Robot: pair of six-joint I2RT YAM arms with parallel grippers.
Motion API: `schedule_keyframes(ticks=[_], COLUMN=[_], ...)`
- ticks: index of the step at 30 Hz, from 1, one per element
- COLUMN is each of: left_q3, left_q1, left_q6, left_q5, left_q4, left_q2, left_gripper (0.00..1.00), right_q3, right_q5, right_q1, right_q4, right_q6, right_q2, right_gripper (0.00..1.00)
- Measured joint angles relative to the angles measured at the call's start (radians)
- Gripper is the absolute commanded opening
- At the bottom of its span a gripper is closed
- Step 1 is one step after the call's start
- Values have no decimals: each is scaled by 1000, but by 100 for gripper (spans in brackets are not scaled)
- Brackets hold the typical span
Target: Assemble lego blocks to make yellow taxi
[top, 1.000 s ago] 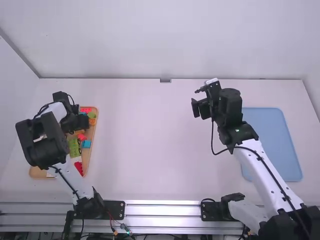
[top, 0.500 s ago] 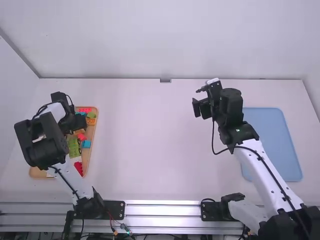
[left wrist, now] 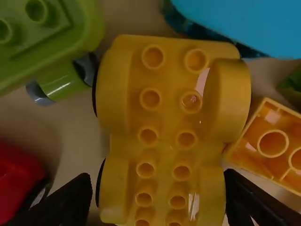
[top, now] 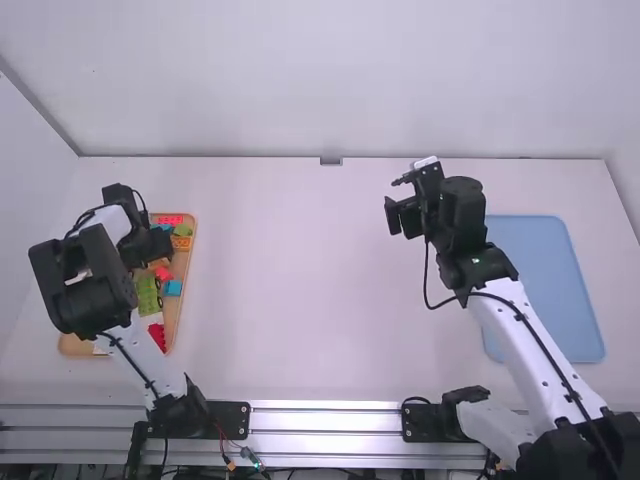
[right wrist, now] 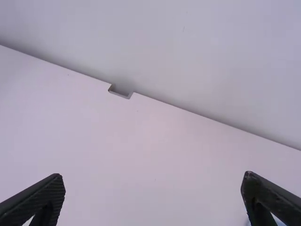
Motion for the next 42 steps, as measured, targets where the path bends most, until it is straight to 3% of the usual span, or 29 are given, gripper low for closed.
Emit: schedule_keyframes(ticks=[5, 9, 13, 18, 24, 32, 37, 42], left_q3=[-35, -50, -50, -50, -8, 45, 37, 34], left_q1=[-1, -1, -1, -2, -2, -16, -108, -367], left_q6=[1, 10, 18, 20, 16, 0, 65, 268], left_q5=[0, 1, 0, 0, 0, 0, 23, 93], left_q4=[44, 51, 60, 77, -32, -136, -150, -171], left_q2=[0, 0, 0, 0, 0, -85, -237, -338], left_gripper=[75, 70, 54, 50, 23, 18, 15, 9], right_q3=[0, 0, 0, 0, 0, 0, 0, 0], right_q5=[-2, 1, 1, -2, -2, 0, -3, -4], right_q1=[0, 3, 3, 11, 10, 11, 12, 12], right_q4=[0, 2, 8, 6, 5, 0, -1, -3], right_q6=[-2, -3, -1, 1, -1, -2, -1, 1], right_q2=[0, 0, 0, 0, 0, 0, 0, 0], right_gripper=[99, 99, 99, 99, 99, 99, 99, 99])
